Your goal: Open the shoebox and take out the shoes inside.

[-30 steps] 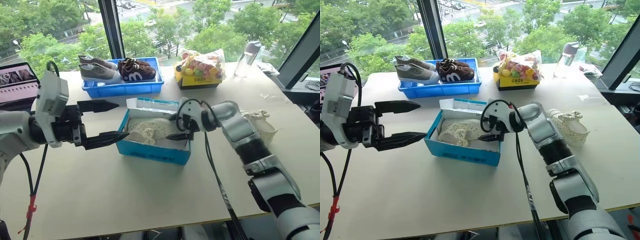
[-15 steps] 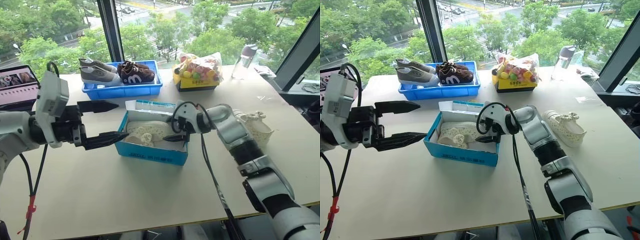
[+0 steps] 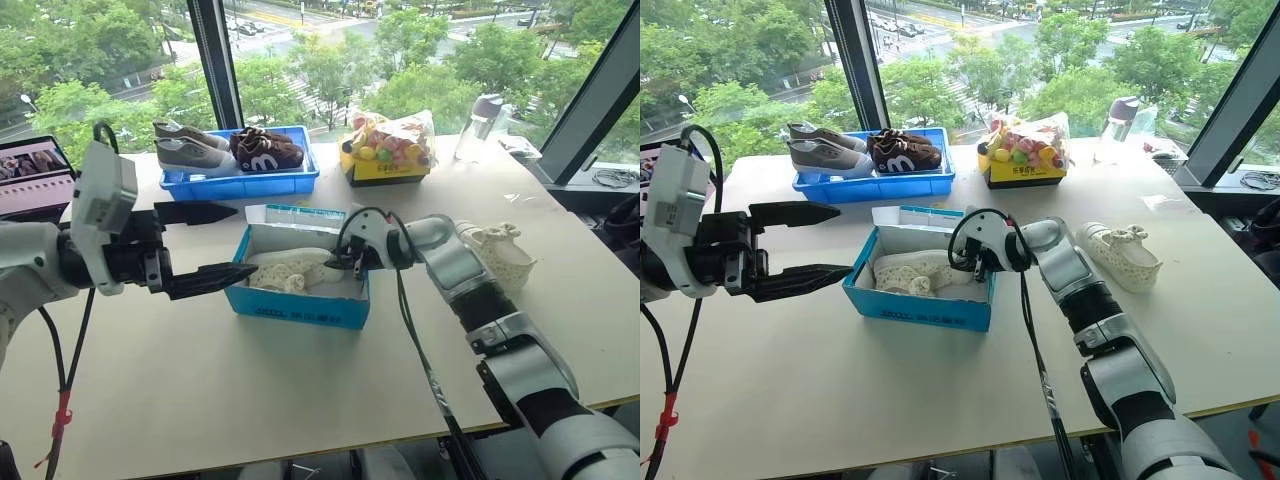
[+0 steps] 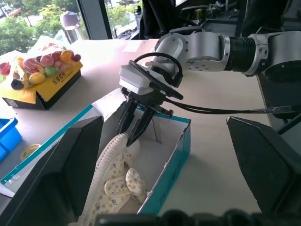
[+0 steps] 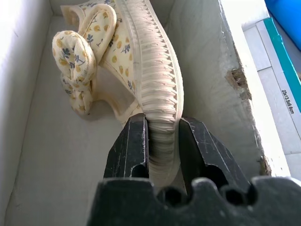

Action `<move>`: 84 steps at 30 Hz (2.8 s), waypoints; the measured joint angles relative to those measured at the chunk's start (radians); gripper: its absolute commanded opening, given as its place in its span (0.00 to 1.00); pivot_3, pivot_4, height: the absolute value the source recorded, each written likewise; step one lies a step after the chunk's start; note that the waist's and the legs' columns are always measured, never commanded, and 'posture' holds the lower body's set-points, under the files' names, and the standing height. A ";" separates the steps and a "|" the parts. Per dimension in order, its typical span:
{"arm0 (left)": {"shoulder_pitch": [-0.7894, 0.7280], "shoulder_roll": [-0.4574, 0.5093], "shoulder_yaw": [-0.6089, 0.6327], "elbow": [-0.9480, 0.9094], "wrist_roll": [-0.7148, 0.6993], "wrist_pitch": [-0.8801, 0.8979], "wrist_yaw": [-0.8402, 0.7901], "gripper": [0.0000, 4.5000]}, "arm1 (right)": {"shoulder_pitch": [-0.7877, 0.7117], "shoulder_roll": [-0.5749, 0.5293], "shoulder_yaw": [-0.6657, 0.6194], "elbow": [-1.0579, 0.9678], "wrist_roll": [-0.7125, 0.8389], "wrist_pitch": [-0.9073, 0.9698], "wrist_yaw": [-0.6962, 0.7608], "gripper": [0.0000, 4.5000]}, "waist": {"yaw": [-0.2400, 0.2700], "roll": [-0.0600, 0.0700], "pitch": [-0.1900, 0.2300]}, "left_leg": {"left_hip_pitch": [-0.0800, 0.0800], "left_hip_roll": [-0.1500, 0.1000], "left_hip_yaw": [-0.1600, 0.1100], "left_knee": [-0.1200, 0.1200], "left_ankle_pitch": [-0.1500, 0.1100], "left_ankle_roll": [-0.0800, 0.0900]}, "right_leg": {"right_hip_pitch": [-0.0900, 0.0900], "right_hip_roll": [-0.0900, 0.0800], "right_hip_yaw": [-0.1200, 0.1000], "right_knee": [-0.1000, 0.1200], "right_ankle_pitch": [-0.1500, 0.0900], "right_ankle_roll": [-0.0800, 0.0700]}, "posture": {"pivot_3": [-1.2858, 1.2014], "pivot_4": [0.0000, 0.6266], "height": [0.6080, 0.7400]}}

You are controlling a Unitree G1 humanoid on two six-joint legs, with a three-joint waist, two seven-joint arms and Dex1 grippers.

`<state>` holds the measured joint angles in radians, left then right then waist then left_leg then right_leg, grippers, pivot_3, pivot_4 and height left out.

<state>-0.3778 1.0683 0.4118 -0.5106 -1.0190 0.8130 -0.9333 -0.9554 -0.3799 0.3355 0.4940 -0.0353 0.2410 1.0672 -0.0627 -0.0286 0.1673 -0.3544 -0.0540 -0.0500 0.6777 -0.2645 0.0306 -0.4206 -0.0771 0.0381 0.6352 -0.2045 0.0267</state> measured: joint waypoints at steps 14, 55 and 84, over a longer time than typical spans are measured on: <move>-0.018 0.000 -0.023 0.009 0.014 -0.003 -0.021 1.00 | 0.054 0.004 -0.197 -0.083 0.187 0.154 -0.028 0.10 | 0.010 0.001 0.001 | -0.030 0.000 0.000 -0.001 -0.001 -0.002 | -0.029 0.000 0.000 -0.003 0.000 -0.001 | 0.52 0.24 1.00; -0.130 -0.091 -0.194 0.111 0.110 -0.046 -0.118 1.00 | 0.430 -0.288 -0.815 -0.188 0.668 0.958 -0.534 0.99 | 0.038 0.004 0.003 | -0.034 0.000 0.008 0.004 -0.001 0.002 | -0.032 -0.001 0.005 0.000 0.002 0.001 | 0.52 0.24 1.00; 0.481 -0.578 0.186 0.442 0.517 -0.527 0.363 1.00 | 0.865 -0.122 -0.711 -0.348 0.289 -0.296 -0.550 0.99 | 0.056 0.002 0.001 | -0.012 0.005 0.009 0.001 -0.007 0.003 | -0.005 -0.002 0.005 -0.011 0.002 0.003 | 0.52 0.24 1.00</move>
<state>0.1032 0.4902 0.5976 -0.0688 -0.5024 0.2858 -0.5702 -0.0903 -0.5019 -0.3754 0.1457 0.2539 -0.0553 0.5174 -0.0071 -0.0266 0.1678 -0.3661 -0.0487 -0.0411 0.6788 -0.2720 0.0337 -0.4260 -0.0794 0.0426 0.6243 -0.2030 0.0295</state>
